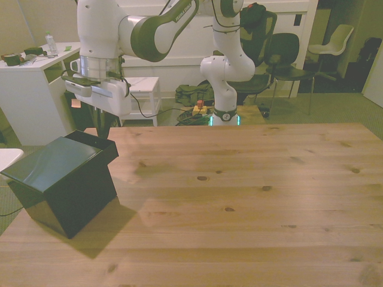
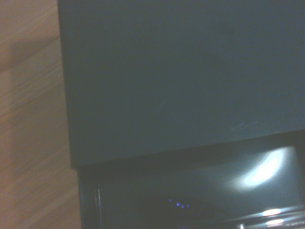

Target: Close the top drawer

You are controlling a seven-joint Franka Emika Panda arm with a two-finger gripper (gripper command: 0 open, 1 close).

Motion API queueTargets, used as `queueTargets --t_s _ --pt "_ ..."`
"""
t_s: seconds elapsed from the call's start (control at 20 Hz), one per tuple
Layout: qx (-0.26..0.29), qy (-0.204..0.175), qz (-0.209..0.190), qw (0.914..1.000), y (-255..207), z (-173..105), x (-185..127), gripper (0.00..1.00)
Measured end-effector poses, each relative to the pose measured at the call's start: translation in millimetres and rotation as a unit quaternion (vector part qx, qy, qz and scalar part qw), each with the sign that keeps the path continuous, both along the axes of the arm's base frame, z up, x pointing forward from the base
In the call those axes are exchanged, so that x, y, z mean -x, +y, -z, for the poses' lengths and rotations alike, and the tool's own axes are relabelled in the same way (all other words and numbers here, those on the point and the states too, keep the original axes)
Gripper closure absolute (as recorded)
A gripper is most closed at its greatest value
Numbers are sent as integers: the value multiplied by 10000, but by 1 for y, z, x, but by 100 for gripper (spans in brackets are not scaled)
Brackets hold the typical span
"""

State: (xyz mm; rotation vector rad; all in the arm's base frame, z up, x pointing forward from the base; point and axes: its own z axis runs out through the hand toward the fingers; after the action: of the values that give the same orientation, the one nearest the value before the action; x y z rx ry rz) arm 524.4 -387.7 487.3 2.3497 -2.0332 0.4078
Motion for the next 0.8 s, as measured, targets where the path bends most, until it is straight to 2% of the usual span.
queueTargets --t_s 0.8 --pt "244 58 -105 9996 -22 -2 -31 100"
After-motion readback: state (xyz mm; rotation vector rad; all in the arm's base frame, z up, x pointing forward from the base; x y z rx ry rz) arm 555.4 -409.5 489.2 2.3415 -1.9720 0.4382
